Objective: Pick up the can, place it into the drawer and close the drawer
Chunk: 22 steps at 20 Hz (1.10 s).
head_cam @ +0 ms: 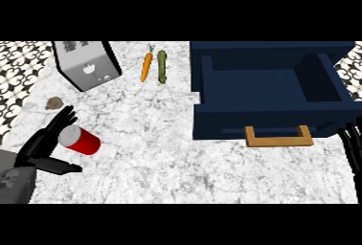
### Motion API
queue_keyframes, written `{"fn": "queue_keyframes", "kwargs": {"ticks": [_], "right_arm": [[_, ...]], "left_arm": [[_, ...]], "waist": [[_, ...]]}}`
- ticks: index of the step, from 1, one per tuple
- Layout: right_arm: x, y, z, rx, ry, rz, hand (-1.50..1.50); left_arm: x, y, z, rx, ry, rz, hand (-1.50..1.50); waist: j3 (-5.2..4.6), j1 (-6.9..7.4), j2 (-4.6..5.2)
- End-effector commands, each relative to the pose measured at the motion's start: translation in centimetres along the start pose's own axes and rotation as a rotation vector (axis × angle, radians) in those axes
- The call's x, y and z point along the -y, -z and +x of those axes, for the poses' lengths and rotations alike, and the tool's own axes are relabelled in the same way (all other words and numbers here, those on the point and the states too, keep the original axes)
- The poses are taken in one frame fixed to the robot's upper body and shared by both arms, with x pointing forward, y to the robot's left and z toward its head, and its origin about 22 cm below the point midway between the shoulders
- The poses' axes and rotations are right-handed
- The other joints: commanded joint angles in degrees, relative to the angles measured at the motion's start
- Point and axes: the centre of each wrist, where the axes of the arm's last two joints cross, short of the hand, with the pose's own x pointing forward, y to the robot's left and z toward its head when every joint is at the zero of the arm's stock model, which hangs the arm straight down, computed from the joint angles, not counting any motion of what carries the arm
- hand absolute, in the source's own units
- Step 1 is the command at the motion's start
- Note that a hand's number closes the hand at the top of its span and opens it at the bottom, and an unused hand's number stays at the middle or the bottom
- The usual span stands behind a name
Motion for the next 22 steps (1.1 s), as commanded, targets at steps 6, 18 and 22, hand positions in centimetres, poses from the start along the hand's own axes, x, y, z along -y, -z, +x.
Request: {"fn": "queue_keyframes", "kwargs": {"ticks": [6,18,22], "right_arm": [[1.5,0.9,0.2,0.001,0.001,0.004,-1.50],[-0.4,0.1,0.7,-0.001,0.005,-0.015,-1.50],[0.4,0.0,0.6,0.008,0.013,-0.022,-1.50]], "left_arm": [[-1.4,0.5,0.3,0.025,-0.056,-0.022,-1.50],[1.8,0.6,-1.8,0.014,-0.061,-0.081,-1.50],[4.3,3.7,-1.0,0.055,-0.063,-0.110,-1.50]], "waist": [[-0.57,-0.10,0.41],[-0.53,0.35,0.24],[-0.56,-0.04,0.37]]}}
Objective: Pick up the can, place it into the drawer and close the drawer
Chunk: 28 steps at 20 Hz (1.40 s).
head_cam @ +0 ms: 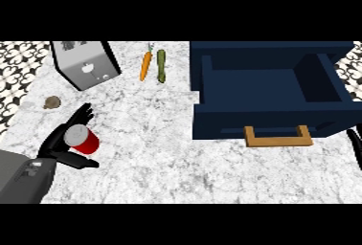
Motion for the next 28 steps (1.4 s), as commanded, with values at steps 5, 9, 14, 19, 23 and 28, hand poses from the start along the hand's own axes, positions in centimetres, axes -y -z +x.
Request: {"fn": "queue_keyframes", "kwargs": {"ticks": [5,9,14,19,23,28], "right_arm": [[-1.2,0.6,0.1,0.014,0.018,-0.005,-1.50],[0.9,-2.8,0.8,-0.008,-0.005,0.000,-1.50],[-0.3,-1.3,0.5,0.009,0.010,-0.020,-1.50],[0.3,-1.3,1.3,-0.009,0.007,-0.041,-1.50],[0.6,-2.7,2.2,-0.007,0.004,-0.050,-1.50],[1.2,-2.1,0.6,-0.001,0.002,-0.054,-1.50]], "left_arm": [[2.0,3.0,1.2,0.071,-0.053,-0.075,1.50],[1.4,1.9,0.6,0.083,-0.125,-0.096,1.50],[2.3,2.6,1.1,0.099,-0.153,-0.152,1.50],[4.8,4.2,1.1,0.062,-0.188,0.316,1.50],[7.2,4.5,1.2,0.105,-0.204,0.403,1.50],[8.1,4.9,5.4,0.169,-0.156,0.329,1.50]], "waist": [[0.02,0.27,-0.04],[0.03,-0.15,-0.17],[0.05,0.51,-0.21],[0.15,1.52,-0.62],[0.21,1.72,-0.93],[0.19,1.91,-0.75]]}}
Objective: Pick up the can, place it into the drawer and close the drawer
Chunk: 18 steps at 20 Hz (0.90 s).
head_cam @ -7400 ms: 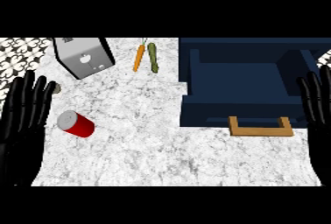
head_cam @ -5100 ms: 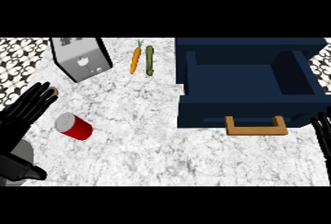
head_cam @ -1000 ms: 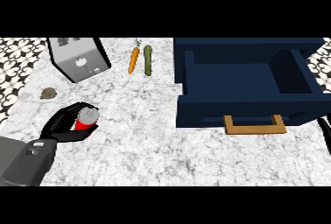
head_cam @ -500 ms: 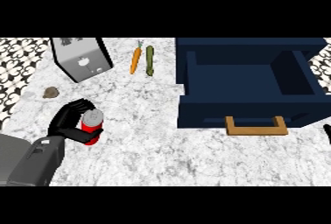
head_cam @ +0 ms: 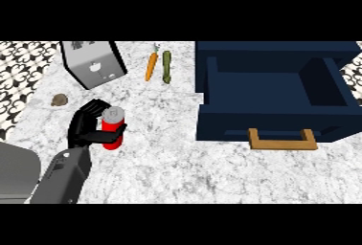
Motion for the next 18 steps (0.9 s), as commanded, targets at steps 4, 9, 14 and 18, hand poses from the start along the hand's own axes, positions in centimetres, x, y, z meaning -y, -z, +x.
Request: {"fn": "queue_keyframes", "kwargs": {"ticks": [4,9,14,18], "right_arm": [[-1.1,0.4,0.0,0.003,0.001,0.006,-1.50],[-0.4,-0.6,0.8,0.018,0.003,0.005,-1.50],[0.3,0.2,1.0,0.000,-0.001,0.003,-1.50],[1.5,0.9,0.4,0.024,0.014,0.012,-1.50]], "left_arm": [[6.5,1.2,5.7,0.042,0.001,-0.070,1.50],[10.2,1.2,10.0,0.097,0.043,-0.103,1.50],[13.9,1.9,14.9,0.119,0.030,-0.143,1.50],[17.3,2.7,17.8,0.124,0.060,-0.181,1.50]], "waist": [[-0.01,0.11,0.06],[-0.06,-0.79,0.25],[-0.08,-1.02,0.35],[-0.07,-1.27,0.46]]}}
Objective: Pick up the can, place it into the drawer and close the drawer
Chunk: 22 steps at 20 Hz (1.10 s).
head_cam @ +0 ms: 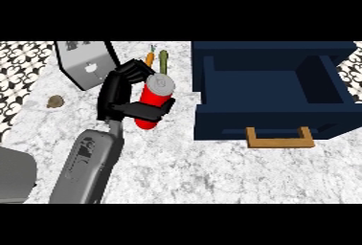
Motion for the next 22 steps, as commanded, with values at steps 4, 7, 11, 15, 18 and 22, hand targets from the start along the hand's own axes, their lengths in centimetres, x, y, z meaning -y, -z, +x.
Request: {"fn": "queue_keyframes", "kwargs": {"ticks": [4,7,11,15,18,22], "right_arm": [[0.2,0.3,-1.1,-0.004,-0.010,-0.009,-1.50],[0.7,-0.3,-0.9,0.005,-0.006,-0.007,-1.50],[-0.6,-0.3,0.2,0.011,-0.012,0.002,-1.50],[-0.8,0.1,-0.6,0.022,-0.007,0.018,-1.50],[1.3,1.5,-0.9,-0.005,-0.018,0.000,-1.50],[-1.2,1.2,-0.9,-0.007,-0.006,-0.005,-1.50]], "left_arm": [[5.4,3.9,7.5,0.030,0.036,-0.053,1.50],[7.3,4.5,7.7,0.061,0.045,-0.032,1.50],[8.8,5.1,8.8,0.041,0.060,-0.051,1.50],[12.3,7.1,12.1,0.072,0.063,-0.036,1.50],[11.4,8.5,12.4,0.024,0.068,-0.050,1.50],[14.0,9.6,15.6,0.041,0.095,-0.055,1.50]], "waist": [[0.02,-0.51,0.15],[0.00,-0.79,0.19],[-0.01,-0.58,0.17],[0.02,-1.67,0.38],[0.02,-0.90,0.36],[0.02,-1.20,0.35]]}}
